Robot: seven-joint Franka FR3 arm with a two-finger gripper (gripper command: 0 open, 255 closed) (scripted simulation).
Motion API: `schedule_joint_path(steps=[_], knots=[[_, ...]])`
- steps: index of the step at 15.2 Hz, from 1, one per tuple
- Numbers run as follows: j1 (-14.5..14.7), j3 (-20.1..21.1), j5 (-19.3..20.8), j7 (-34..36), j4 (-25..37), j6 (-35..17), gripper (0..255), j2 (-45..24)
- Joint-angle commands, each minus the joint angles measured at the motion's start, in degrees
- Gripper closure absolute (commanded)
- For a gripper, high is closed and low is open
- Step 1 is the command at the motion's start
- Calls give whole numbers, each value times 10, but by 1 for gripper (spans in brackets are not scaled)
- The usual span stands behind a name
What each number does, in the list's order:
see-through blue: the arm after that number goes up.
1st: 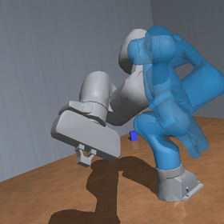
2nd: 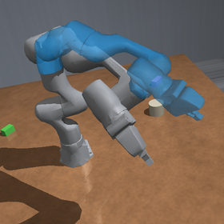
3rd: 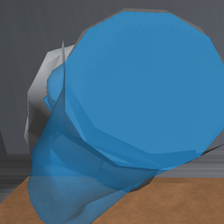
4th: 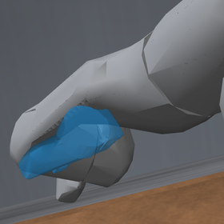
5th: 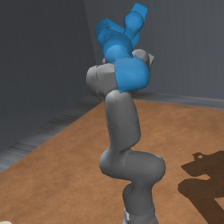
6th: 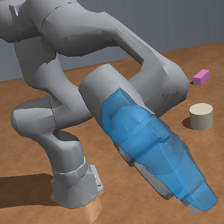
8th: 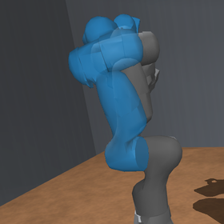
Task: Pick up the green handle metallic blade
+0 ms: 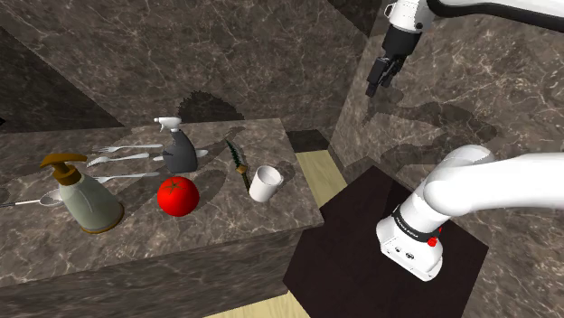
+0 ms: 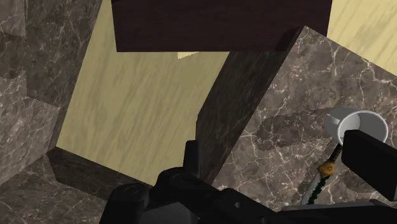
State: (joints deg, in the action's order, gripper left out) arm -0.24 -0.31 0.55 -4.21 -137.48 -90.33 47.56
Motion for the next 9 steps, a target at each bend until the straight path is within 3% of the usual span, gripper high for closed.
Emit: schedule_joint_path(steps=[1,9], knots=[[0,0,0,0,0,0,0,0],[22,50,-45,59,-56,-148,0,-86]])
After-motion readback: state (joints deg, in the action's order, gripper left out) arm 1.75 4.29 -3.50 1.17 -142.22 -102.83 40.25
